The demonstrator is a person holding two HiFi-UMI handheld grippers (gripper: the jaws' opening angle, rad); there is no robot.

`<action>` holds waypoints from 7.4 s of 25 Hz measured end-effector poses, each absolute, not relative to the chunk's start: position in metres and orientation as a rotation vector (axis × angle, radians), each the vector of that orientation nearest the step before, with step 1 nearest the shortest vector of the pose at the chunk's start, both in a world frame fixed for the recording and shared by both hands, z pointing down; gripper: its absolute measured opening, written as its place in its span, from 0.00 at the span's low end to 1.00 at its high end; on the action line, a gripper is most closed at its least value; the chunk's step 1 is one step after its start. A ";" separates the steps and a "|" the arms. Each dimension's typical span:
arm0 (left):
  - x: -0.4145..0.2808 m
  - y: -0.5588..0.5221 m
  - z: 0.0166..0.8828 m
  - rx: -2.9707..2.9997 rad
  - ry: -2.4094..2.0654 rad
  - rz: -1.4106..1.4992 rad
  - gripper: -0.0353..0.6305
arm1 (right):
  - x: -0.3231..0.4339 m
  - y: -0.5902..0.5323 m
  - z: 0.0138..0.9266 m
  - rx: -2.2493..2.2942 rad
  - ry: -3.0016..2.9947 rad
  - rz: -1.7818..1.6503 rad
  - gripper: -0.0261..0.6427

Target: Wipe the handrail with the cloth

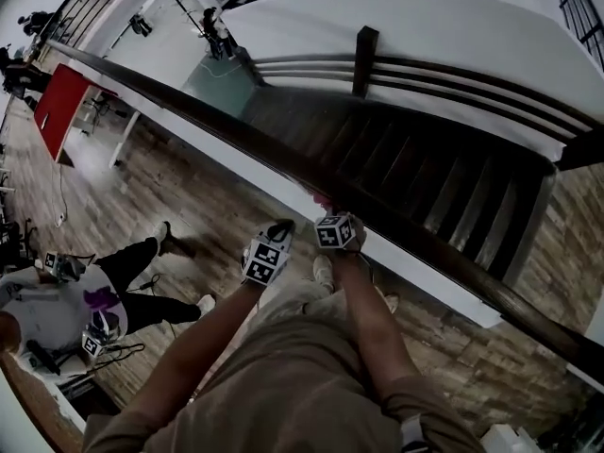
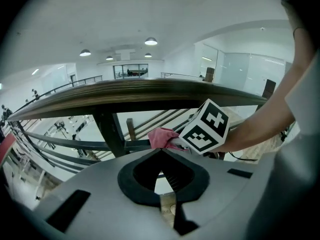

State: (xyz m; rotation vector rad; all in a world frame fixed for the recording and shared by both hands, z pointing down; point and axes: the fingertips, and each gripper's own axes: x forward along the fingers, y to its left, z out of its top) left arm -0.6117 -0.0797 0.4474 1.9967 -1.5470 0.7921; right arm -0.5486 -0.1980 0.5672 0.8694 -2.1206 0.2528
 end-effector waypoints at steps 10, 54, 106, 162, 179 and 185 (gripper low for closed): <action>-0.471 -0.097 0.452 2.118 -1.427 0.817 0.08 | -0.369 -0.195 0.569 1.054 -2.057 0.378 0.15; 0.239 -0.080 0.479 2.285 -1.194 0.921 0.08 | 0.564 -0.155 0.563 1.405 -1.694 0.323 0.15; -0.456 -0.051 0.475 1.915 -1.638 0.708 0.08 | -0.435 -0.147 0.544 0.627 -2.296 -0.006 0.15; -0.079 -0.099 0.542 2.266 -1.216 0.925 0.08 | -0.015 -0.146 0.612 1.162 -2.097 0.484 0.15; 0.319 -0.090 0.559 2.425 -0.899 1.066 0.08 | 0.431 -0.125 0.644 1.508 -1.925 0.714 0.15; 0.423 -0.089 0.555 2.493 -0.768 1.090 0.08 | 0.589 -0.117 0.646 1.752 -1.753 0.814 0.15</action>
